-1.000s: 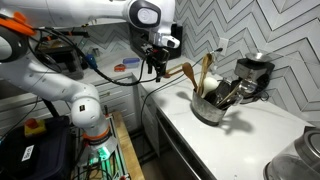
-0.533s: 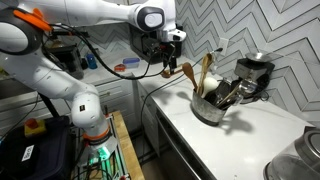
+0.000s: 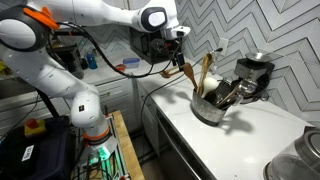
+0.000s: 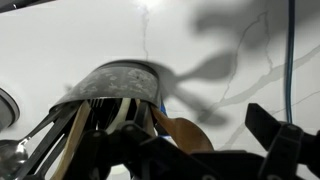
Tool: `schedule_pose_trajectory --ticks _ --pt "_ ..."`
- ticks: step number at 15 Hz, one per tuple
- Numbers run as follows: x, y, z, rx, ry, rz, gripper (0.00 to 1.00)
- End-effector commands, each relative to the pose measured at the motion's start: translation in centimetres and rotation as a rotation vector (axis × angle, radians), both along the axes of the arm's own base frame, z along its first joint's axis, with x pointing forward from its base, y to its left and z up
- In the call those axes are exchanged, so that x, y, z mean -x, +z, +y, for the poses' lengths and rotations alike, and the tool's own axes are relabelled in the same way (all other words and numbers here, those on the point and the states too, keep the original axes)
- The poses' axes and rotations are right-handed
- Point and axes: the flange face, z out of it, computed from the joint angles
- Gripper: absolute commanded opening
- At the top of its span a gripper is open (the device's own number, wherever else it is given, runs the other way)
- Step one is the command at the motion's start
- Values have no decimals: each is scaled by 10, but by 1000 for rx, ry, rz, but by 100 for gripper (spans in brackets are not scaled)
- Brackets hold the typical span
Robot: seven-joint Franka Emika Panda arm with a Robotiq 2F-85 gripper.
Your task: Pick up one wooden spoon from the utensil holder and put it on the kitchen counter
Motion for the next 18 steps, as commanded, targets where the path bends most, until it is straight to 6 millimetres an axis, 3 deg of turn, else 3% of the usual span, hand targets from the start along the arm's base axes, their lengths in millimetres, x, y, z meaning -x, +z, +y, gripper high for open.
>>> schedule_pose_trajectory --ticks 1,5,6,7,8,9,18 --pt "-19 -8 4 54 6 -2 100" --pt "-33 -11 10 109 35 1 100" --pt "-36 -11 13 121 44 6 96" --pt "-39 -11 15 133 53 9 79" --pt "-41 -11 18 142 60 10 71" --pt "-44 -12 20 149 66 11 70" --pt "-52 -3 22 198 67 12 1"
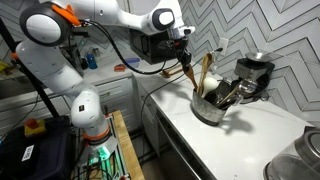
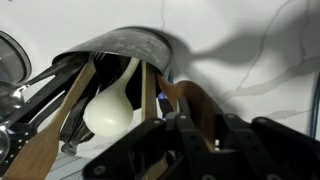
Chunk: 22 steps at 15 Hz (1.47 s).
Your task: Pick up one wooden spoon from the utensil holder and put it on the kitchen counter
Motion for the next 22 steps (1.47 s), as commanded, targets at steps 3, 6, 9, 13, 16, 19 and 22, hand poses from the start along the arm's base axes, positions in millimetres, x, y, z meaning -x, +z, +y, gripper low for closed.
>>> schedule_pose_trajectory --ticks 3,6,9,13,16,19,22 --pt "6 21 0 73 -53 -15 0" --pt "12 37 3 98 -80 -28 2" --pt "17 54 7 120 -106 -39 2" --pt "25 77 11 147 -138 -64 2" --pt "36 96 16 159 -151 -67 2" --pt "45 111 23 162 -152 -56 2" --pt "53 123 32 161 -143 -67 2"
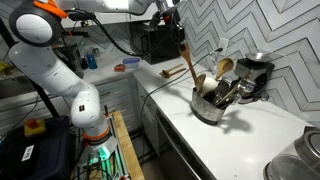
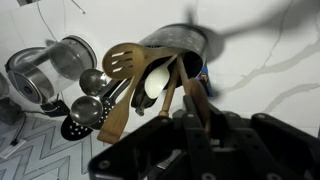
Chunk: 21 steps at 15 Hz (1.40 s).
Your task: Pick up one wooden spoon from the utensil holder and put it on the kitchen counter
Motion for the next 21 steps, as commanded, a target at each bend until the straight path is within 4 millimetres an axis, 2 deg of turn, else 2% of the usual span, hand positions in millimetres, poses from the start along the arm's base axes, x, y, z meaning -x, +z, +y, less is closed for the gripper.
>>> schedule_pose_trajectory --ticks 1,5,9,12,13,18,21 --pt "13 15 12 24 -6 -6 2" --pt "20 26 22 28 15 -30 2" --pt "36 42 32 6 58 -69 2" --pt "38 41 33 -59 140 -99 2" --pt "36 37 32 -90 161 -104 2" --pt "6 -24 14 -233 206 -132 2" --pt "-5 -54 9 -282 244 -168 2"
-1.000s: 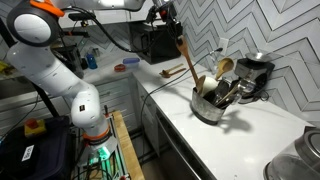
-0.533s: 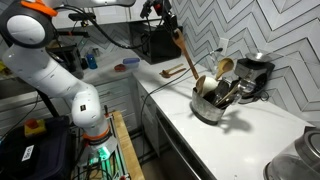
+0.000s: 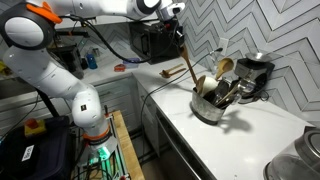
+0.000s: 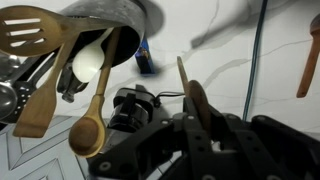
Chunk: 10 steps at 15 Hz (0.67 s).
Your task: Pick up one wooden spoon from the utensil holder and put it on the kitchen counter
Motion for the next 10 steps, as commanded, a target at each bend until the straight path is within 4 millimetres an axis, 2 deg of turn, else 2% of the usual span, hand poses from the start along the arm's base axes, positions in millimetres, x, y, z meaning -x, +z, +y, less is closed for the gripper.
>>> schedule_pose_trajectory --ticks 1,7,10 --pt "-2 -35 -3 -74 63 -40 2" --pt "-10 -95 1 -162 113 -52 2" --pt "-10 -122 -1 -178 144 7 2"
